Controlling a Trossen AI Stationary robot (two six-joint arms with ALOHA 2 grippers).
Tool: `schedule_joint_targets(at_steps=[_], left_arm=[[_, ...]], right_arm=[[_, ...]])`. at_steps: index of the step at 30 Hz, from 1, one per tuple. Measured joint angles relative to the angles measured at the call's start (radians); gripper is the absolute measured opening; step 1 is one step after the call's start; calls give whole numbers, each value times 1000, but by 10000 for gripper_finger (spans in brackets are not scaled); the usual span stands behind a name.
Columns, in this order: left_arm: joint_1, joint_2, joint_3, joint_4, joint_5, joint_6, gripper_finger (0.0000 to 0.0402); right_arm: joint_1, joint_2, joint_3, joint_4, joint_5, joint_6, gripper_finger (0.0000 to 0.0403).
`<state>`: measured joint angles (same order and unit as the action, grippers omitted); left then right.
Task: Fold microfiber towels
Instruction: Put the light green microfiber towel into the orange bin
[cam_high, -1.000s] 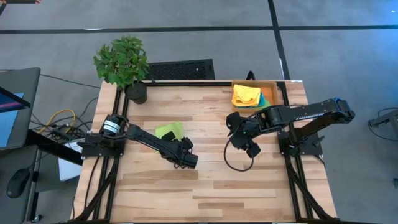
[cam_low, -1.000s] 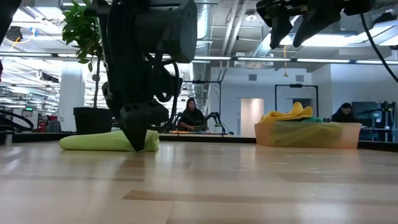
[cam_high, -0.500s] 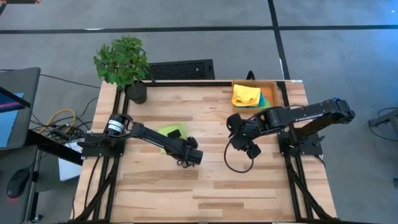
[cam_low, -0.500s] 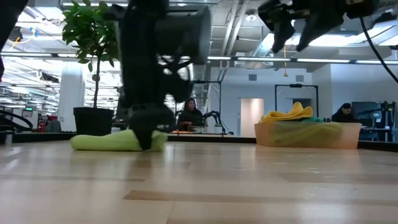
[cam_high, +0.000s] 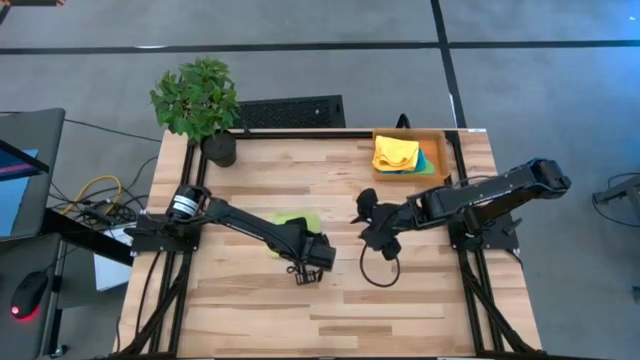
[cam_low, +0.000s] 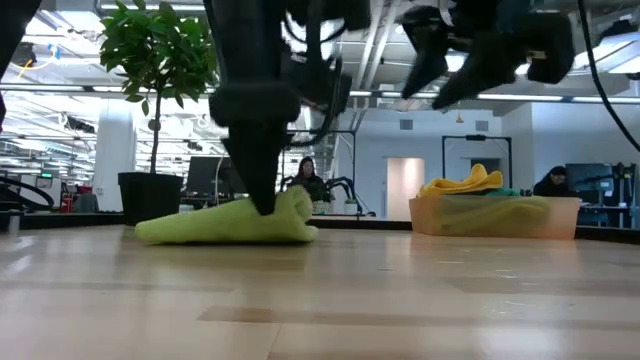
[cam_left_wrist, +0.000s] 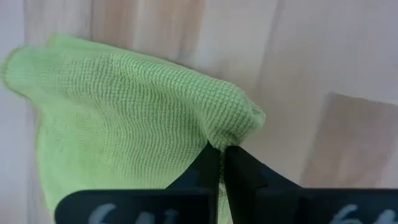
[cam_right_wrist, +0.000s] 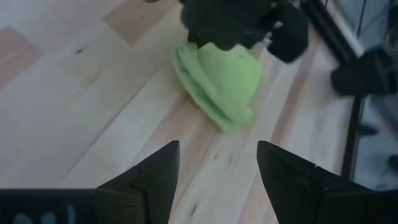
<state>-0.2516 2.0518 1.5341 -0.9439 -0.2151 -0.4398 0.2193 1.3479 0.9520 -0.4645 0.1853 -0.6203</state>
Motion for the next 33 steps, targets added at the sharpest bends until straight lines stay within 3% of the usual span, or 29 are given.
schedule_joint_targets(at_steps=[11, 21, 25, 33], left_arm=[[-24, -2, 116, -55, -6, 13, 0], [-21, -4, 130, -50, -4, 12, 0], [-22, -4, 130, -52, 1, 1, 0], [-21, -4, 130, -52, 7, -6, 0]], right_arm=[[39, 50, -197, 412, -4, -223, 240], [47, 336, -195, 712, 3, -288, 240], [47, 385, -193, 853, 56, -282, 240], [39, 459, -193, 922, 16, -279, 240]])
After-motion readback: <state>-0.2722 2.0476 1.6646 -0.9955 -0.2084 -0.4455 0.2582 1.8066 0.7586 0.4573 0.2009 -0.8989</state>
